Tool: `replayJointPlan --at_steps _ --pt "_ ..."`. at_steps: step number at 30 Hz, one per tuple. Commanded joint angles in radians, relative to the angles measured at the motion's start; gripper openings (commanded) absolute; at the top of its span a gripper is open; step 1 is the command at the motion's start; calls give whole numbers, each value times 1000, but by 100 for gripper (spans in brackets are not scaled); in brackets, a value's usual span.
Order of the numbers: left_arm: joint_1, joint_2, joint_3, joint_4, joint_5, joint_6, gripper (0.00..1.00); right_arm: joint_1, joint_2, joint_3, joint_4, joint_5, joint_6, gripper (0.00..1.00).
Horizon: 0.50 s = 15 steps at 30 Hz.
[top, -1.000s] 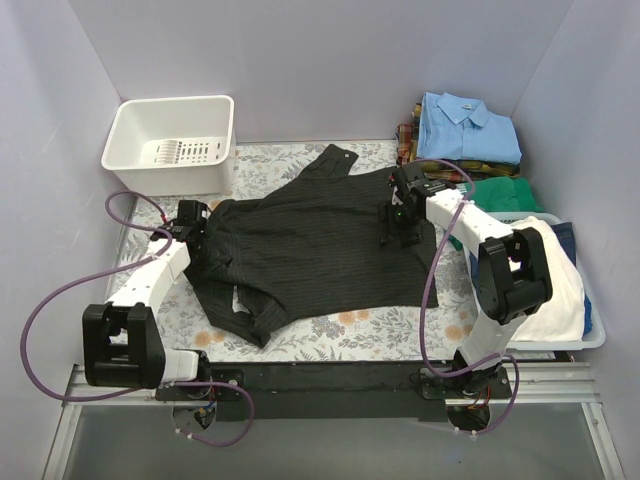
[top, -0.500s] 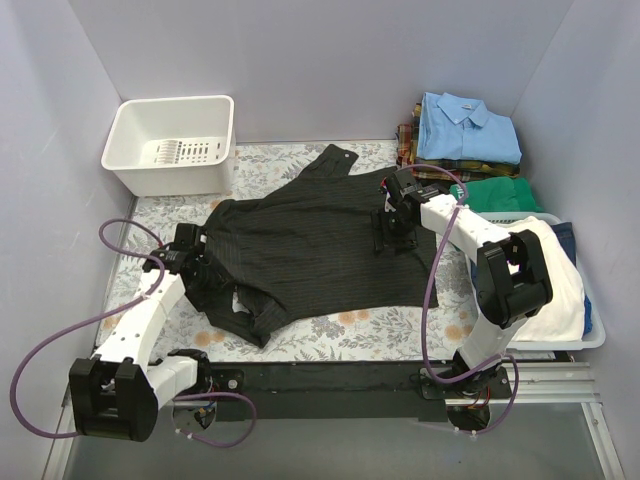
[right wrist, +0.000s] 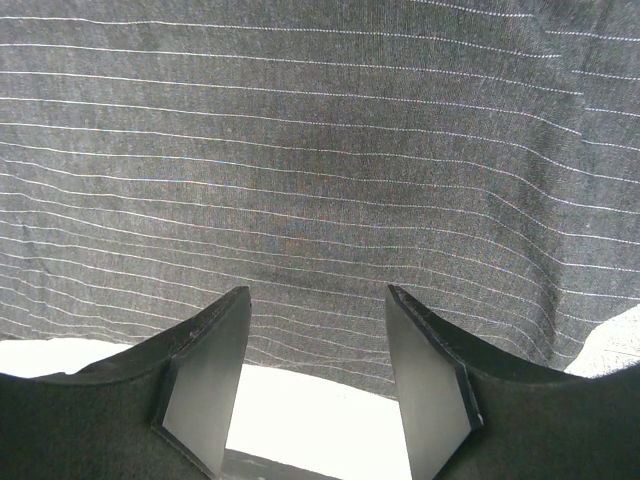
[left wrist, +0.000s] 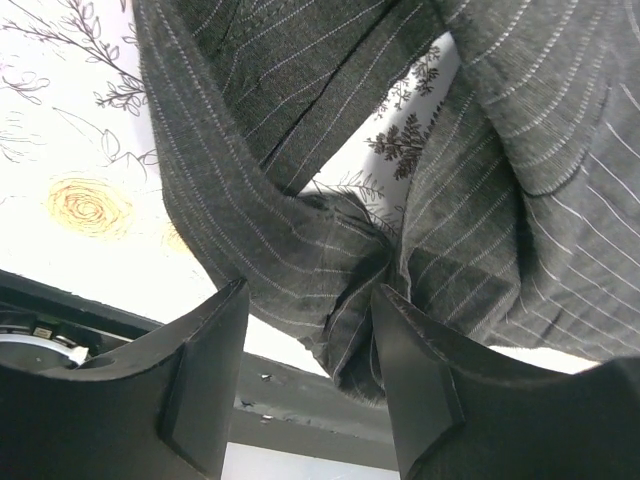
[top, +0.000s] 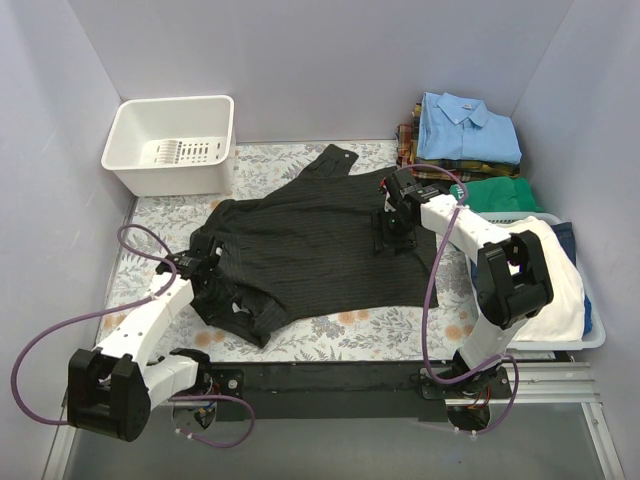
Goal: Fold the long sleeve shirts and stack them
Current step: Flatten the shirt out
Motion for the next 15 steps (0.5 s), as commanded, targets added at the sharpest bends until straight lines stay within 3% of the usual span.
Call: replayJointPlan --at_steps 1,7,11,12,15 --pt "-40 44 -21 20 -33 -82 52 3 -55 17 6 -2 8 64" --pt "-112 122 -47 31 -18 -102 52 2 -77 22 1 11 11 64" --pt "-138 139 -53 40 -8 -102 24 -1 -82 23 0 19 12 64" --pt "-139 135 -43 32 -13 -102 0 -1 -82 22 0 19 12 64" --pt "-139 112 3 -15 -54 -93 0 -1 -85 20 -6 22 9 64"
